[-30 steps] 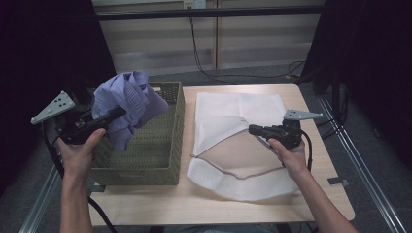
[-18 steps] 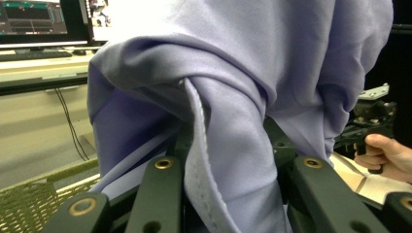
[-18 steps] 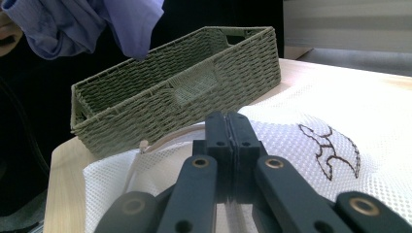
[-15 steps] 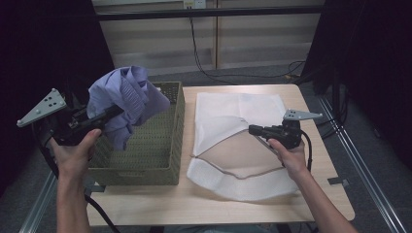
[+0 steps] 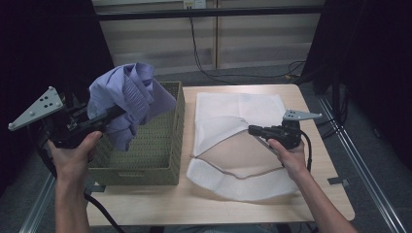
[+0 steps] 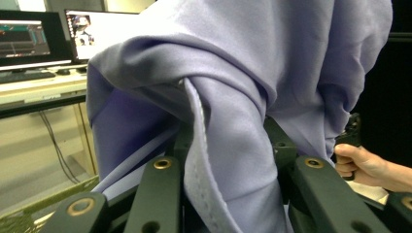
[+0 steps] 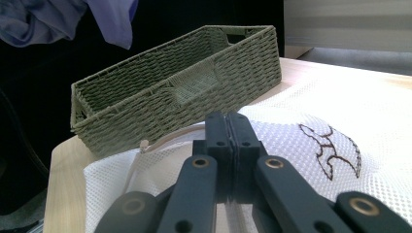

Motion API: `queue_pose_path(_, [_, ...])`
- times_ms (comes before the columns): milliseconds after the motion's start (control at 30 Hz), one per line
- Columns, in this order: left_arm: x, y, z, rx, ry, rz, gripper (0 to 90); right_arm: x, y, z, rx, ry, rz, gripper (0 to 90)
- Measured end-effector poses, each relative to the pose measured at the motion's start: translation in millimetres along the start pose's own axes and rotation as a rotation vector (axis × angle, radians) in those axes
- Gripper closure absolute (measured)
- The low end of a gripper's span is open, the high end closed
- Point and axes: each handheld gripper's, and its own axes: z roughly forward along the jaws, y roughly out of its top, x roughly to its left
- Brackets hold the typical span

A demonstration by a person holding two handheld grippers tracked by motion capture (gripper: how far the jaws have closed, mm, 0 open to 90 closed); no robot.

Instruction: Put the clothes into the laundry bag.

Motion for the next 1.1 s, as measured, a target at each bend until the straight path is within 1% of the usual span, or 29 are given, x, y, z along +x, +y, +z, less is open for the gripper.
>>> queue_pose_path(67, [-2.8,2.4,-0.6,0.000,-0.009,0.013,66.9,0.2,0.0,0.0,0.002,0.001,0.000,89.3])
queue_pose_path(100, [-4.5,2.9,-0.4,-0.002,-0.012,0.007,66.9,0.2,0.0,0.1,0.002,0.001,0.000,89.3])
queue_pose_path(167, [-7.3,5.0,-0.3,-0.004,-0.017,0.018,66.9,0.1,-0.1,0.3,0.001,0.001,-0.001,89.3])
queue_pose_path(233, [-8.8,5.7,0.2,-0.007,-0.024,0.020,66.9,0.2,0.1,0.1,0.001,-0.001,0.000,89.3])
queue_pose_path(267, [-12.3,7.4,0.7,-0.004,-0.031,0.035,66.9,0.2,0.1,0.0,0.001,-0.001,0.000,89.3])
queue_pose_path(300, [-14.0,8.0,1.2,-0.003,-0.033,0.036,66.9,0.2,0.2,0.0,0.000,-0.001,0.000,89.3])
queue_pose_path(400, [-20.2,9.8,4.3,-0.007,-0.053,0.037,66.9,0.2,0.4,-0.1,0.000,-0.001,-0.002,89.3])
queue_pose_path(433, [-21.2,10.3,5.3,-0.008,-0.062,0.043,66.9,0.2,0.5,-0.1,-0.001,-0.001,-0.002,89.3])
queue_pose_path(500, [-24.4,11.3,6.9,-0.007,-0.071,0.044,66.9,0.3,0.7,-0.2,-0.001,0.000,-0.005,89.3])
queue_pose_path(567, [-26.9,12.2,9.1,-0.008,-0.084,0.035,66.9,0.3,0.9,-0.4,-0.002,0.000,-0.004,89.3])
queue_pose_path(600, [-27.6,12.6,9.9,-0.002,-0.086,0.044,66.9,0.0,0.9,-0.5,-0.003,0.000,-0.005,89.3])
queue_pose_path(633, [-27.6,12.6,9.9,-0.002,-0.086,0.044,66.9,-0.1,1.0,-0.6,-0.004,0.000,-0.004,89.3])
queue_pose_path(667, [-29.7,12.4,12.2,-0.010,-0.098,0.029,66.9,-0.2,1.0,-0.6,-0.004,-0.001,-0.004,89.3])
queue_pose_path(700, [-29.7,12.4,12.2,-0.010,-0.098,0.029,66.9,-0.2,1.0,-0.6,-0.004,-0.001,-0.004,89.3])
queue_pose_path(733, [-31.6,12.7,14.0,-0.008,-0.112,0.025,66.9,-0.1,1.3,-0.5,-0.004,-0.003,-0.008,89.3])
queue_pose_path(800, [-34.1,13.4,15.8,-0.006,-0.120,0.034,66.9,-0.1,1.4,-0.4,-0.004,-0.004,-0.008,89.3])
queue_pose_path(833, [-35.9,13.5,16.6,-0.008,-0.125,0.026,66.8,0.0,1.4,-0.3,-0.003,-0.003,-0.006,89.3])
queue_pose_path(867, [-36.7,14.0,17.4,-0.005,-0.132,0.038,66.9,0.1,1.4,-0.3,-0.001,-0.003,-0.005,89.3])
queue_pose_path(900, [-38.9,14.1,18.7,-0.008,-0.138,0.035,66.9,0.0,1.3,-0.1,-0.001,-0.003,-0.004,89.3])
queue_pose_path(1000, [-42.5,15.3,20.6,0.006,-0.158,0.054,66.8,0.0,1.6,0.0,-0.002,-0.002,-0.004,89.3])
queue_pose_path(1033, [-44.3,14.7,21.8,0.001,-0.164,0.044,66.8,-0.2,1.7,-0.2,-0.004,-0.004,-0.005,89.3])
queue_pose_path(1100, [-46.9,14.1,25.0,0.008,-0.177,0.041,66.9,-0.1,2.1,-0.5,-0.004,-0.004,-0.005,89.3])
